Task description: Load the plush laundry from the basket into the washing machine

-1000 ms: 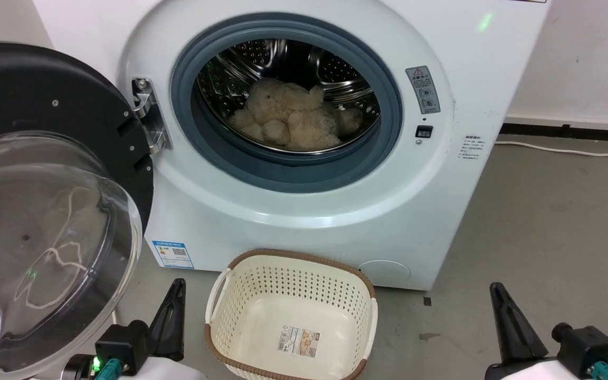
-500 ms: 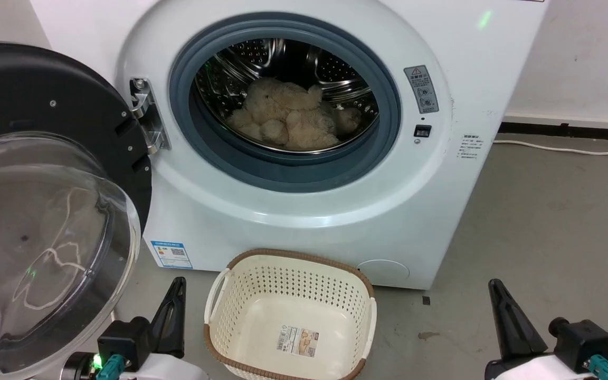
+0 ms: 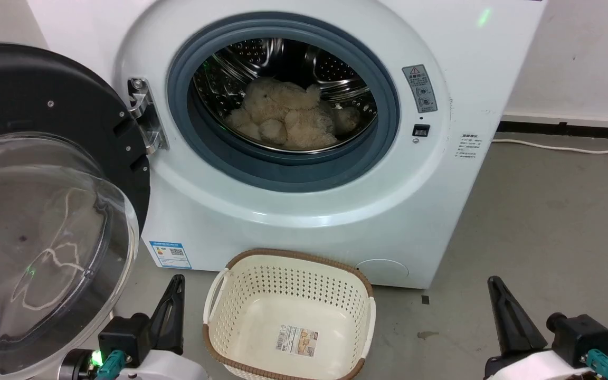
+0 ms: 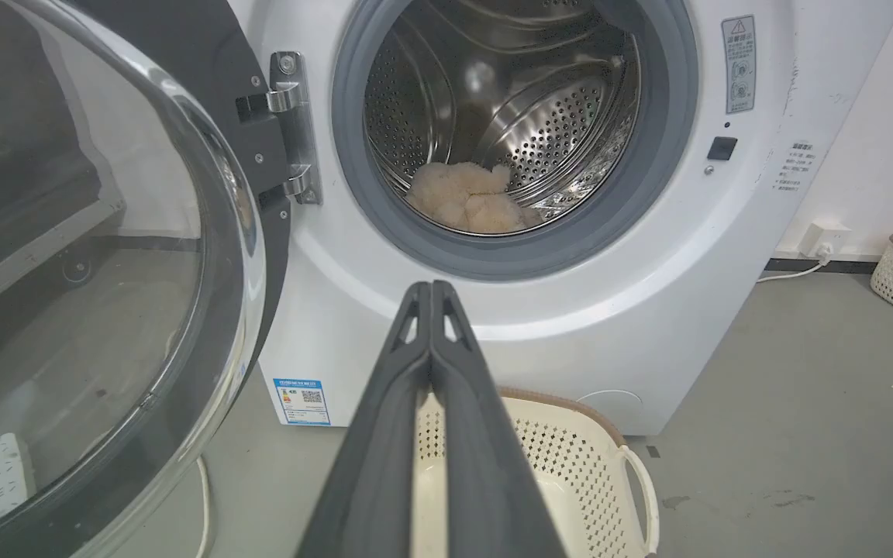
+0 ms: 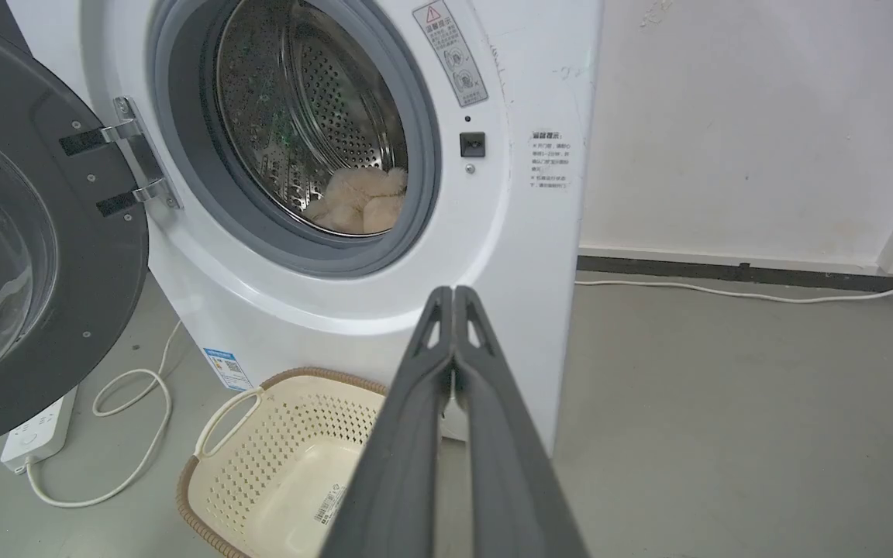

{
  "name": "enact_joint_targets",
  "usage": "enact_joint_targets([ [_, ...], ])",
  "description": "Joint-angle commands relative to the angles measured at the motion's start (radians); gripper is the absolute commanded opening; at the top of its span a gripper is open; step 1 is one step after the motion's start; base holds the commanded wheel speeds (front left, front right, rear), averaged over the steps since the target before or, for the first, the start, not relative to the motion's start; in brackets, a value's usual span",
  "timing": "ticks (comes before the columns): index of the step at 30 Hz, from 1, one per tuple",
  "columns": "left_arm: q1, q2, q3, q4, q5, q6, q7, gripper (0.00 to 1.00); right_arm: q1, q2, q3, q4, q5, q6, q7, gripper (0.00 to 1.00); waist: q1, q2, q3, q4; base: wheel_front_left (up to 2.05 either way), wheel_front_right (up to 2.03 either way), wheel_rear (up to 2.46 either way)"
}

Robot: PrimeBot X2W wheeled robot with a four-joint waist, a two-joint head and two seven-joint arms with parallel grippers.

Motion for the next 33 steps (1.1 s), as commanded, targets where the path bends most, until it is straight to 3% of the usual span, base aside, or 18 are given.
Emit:
enact_joint_targets([
  [1,-0.009,-0.006,0.005,-0.008,0.011,0.004,0.007,0.0,-0.014,0.0,-0.003,-0.006,-0.01,0.0,0.005,0.0,0.0,-0.0001,0.0,0.0,0.0,0.0,0.0],
  [33,-0.017,-0.029,0.034,-0.042,0.071,0.014,0.076,0.0,-0.034,-0.001,-0.009,-0.034,-0.072,0.001,0.075,0.0,-0.0001,-0.0001,0.003,-0.009,0.0,0.0,0.0],
])
